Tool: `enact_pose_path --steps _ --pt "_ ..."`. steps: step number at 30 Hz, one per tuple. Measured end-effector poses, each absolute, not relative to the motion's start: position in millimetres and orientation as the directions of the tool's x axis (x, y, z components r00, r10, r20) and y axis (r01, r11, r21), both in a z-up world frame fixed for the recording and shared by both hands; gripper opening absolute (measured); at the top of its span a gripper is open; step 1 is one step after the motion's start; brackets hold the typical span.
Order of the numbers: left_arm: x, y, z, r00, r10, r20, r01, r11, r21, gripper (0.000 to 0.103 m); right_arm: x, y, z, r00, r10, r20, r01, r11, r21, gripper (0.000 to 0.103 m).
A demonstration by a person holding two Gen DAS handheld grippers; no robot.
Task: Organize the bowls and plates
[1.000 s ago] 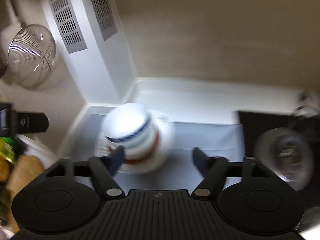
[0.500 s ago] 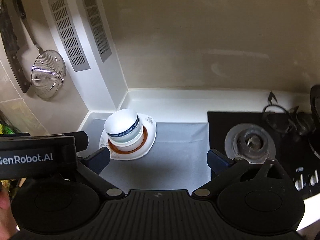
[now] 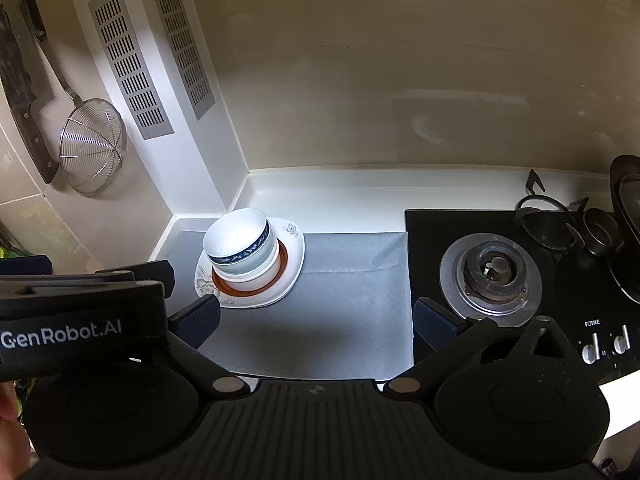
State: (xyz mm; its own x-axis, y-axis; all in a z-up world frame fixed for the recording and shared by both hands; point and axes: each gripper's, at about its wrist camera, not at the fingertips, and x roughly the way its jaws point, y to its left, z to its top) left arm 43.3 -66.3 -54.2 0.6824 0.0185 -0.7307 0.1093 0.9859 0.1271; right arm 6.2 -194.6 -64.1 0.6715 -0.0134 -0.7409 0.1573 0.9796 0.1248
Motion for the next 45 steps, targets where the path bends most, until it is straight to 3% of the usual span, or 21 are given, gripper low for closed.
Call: enact_pose_path --steps 45 --pt "37.2 -62.9 -61.4 0.659 0.012 -0.752 0.122 0.985 0.122 0.103 -1.8 -198.2 -70.7 0.651 0.008 -0.759 0.156 0.977 0.144 0.102"
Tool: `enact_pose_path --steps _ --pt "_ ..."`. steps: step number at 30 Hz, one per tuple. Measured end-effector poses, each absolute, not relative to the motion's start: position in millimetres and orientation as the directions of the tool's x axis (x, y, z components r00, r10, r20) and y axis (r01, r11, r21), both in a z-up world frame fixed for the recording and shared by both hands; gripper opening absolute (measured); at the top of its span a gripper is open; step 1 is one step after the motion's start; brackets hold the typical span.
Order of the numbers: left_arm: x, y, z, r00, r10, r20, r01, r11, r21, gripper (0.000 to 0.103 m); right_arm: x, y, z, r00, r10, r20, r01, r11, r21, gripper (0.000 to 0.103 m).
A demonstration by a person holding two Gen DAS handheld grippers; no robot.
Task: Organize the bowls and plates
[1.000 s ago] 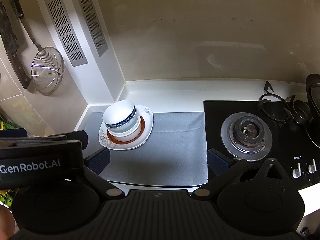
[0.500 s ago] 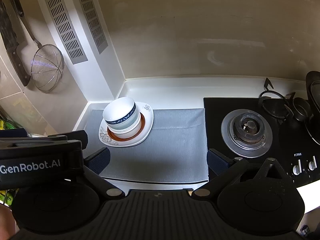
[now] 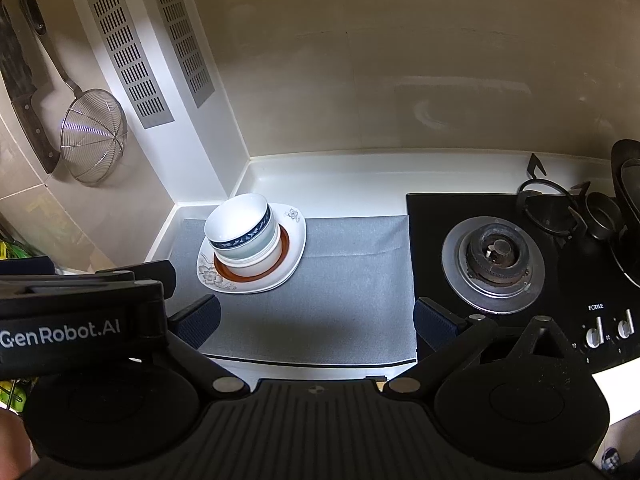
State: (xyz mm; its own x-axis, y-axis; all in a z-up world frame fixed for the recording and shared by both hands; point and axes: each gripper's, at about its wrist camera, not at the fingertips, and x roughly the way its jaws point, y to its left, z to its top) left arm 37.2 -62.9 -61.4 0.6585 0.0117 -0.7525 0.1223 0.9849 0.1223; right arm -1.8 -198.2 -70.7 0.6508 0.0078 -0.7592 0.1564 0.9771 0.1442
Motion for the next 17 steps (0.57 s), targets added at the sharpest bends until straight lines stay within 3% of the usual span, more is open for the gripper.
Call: enact_pose_path --steps 17 --pt "42.6 -52.1 -66.2 0.652 0.011 -0.759 0.12 0.986 0.117 0.103 3.0 -189.0 -73.4 0.643 -0.004 -0.766 0.152 0.981 0.122 0.102"
